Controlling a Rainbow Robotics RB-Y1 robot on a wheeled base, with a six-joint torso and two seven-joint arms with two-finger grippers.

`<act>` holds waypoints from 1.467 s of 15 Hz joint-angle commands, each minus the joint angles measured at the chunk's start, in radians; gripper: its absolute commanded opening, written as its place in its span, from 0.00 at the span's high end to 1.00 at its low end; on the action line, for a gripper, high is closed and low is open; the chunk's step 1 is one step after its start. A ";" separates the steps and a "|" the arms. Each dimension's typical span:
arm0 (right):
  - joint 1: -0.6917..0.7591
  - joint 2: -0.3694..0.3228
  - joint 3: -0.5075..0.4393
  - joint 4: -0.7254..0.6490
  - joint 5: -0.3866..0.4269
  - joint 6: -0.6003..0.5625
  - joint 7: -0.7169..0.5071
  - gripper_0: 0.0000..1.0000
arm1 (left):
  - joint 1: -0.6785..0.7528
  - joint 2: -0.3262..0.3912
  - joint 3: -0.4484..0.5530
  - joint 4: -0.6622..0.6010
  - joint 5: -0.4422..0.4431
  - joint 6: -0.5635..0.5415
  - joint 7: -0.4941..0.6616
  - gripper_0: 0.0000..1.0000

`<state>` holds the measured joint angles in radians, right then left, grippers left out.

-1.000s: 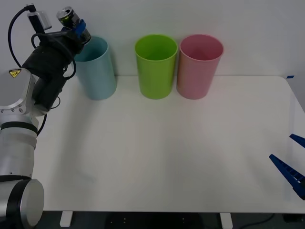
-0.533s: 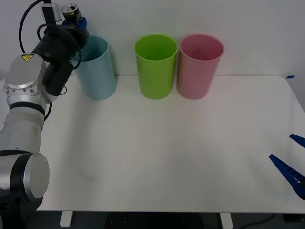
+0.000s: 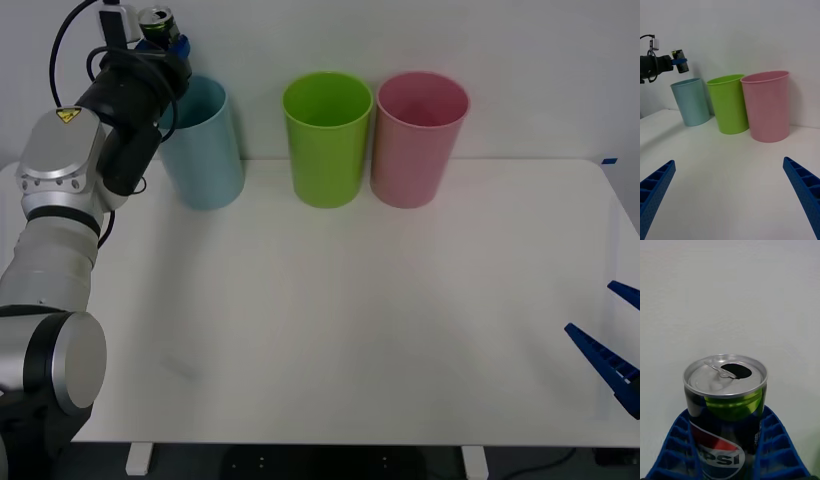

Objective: Grasp the object on the table and drop it into the matching bin: aluminum can to the light blue bin, PET bottle to the pink bin.

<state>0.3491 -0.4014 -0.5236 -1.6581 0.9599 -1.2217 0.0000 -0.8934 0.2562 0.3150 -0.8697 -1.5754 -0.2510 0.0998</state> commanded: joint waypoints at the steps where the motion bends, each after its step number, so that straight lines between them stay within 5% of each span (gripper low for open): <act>1: 0.000 0.000 0.000 0.000 0.000 0.000 0.000 0.00 | 0.002 0.000 -0.002 0.000 0.012 -0.002 0.000 0.00; 8: 0.000 0.000 0.000 0.000 0.000 0.000 0.000 0.00 | 0.014 0.006 -0.024 0.000 0.077 -0.017 0.000 0.00; 14: 0.000 0.000 0.000 0.000 0.000 0.000 0.000 0.00 | 0.096 0.084 -0.117 -0.058 0.290 -0.087 0.005 0.00; 22: 0.000 0.000 0.000 0.000 0.000 0.000 0.000 0.00 | 0.358 0.206 -0.212 -0.331 0.548 -0.188 0.035 0.00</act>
<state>0.3490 -0.4014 -0.5236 -1.6581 0.9599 -1.2217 0.0000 -0.5613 0.4497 0.1016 -1.1779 -1.0435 -0.4206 0.1302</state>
